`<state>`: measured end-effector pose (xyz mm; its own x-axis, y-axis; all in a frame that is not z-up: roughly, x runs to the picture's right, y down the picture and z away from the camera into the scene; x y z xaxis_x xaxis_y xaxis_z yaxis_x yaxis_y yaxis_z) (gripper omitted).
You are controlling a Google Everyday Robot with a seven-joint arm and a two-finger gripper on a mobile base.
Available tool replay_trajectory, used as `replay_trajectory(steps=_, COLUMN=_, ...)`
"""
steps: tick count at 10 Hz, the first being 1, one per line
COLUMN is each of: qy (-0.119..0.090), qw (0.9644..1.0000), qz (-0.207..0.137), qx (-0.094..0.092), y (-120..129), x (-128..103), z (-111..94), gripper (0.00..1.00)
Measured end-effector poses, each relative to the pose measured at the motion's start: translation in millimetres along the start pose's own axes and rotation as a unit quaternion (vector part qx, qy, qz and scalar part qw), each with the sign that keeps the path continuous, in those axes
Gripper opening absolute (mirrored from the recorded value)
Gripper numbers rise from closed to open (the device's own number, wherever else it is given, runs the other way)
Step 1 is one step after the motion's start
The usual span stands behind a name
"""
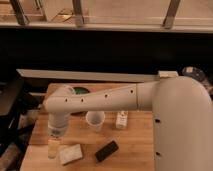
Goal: Wipe the white sponge on the table
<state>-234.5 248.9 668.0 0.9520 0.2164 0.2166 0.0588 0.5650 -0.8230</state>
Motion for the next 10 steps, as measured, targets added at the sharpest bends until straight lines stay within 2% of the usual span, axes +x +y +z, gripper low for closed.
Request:
replay_trajectory(steps=4, qy=0.002, qw=1.0000, qz=-0.001, qx=0.001, y=-0.7, x=1.2, z=-0.6, gripper=0.80)
replay_trajectory(steps=8, qy=0.050, qw=0.9979, qz=-0.033, qx=0.023, y=-6.0, x=9.4, z=16.7, gripper=0.80)
replay_trajectory(steps=10, qy=0.048, qw=0.9980, qz=-0.032, qx=0.027, y=-2.2, x=11.8, z=25.8, gripper=0.80)
